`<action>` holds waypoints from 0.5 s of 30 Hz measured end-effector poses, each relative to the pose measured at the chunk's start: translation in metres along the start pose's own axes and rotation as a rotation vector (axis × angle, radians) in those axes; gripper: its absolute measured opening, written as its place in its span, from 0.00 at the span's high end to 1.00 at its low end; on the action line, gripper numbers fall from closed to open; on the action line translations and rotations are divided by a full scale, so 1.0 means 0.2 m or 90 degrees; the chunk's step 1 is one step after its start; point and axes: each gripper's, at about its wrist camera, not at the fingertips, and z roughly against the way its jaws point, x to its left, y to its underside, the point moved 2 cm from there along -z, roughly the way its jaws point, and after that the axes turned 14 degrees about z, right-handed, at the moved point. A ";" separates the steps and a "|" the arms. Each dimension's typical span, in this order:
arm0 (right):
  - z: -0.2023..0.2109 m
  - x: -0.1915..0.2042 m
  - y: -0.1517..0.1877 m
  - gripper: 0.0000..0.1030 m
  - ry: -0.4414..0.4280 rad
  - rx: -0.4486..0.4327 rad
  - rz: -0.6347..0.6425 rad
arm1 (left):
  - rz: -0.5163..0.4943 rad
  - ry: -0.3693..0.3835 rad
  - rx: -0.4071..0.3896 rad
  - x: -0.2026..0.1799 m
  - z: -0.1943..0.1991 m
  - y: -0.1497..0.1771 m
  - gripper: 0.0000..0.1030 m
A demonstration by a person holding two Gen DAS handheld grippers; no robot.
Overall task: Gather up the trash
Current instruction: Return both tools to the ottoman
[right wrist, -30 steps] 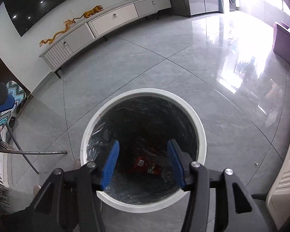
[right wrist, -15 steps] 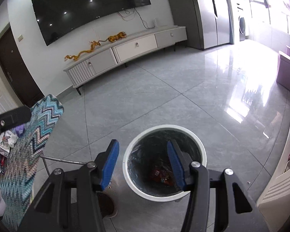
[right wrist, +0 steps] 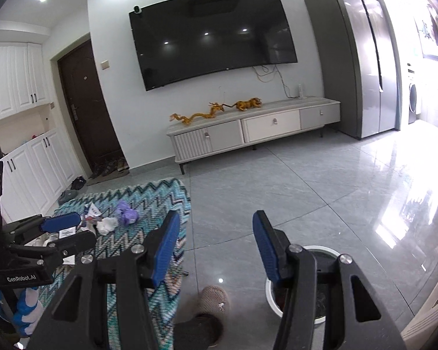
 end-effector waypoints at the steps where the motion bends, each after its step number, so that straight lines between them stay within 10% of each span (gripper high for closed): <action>1: 0.00 0.05 -0.01 0.51 -0.005 0.001 0.010 | 0.004 -0.005 -0.009 0.05 0.05 0.02 0.34; 15: -0.20 0.75 -0.20 0.51 -0.180 0.034 0.103 | 0.105 -0.080 -0.054 0.98 0.43 0.19 0.34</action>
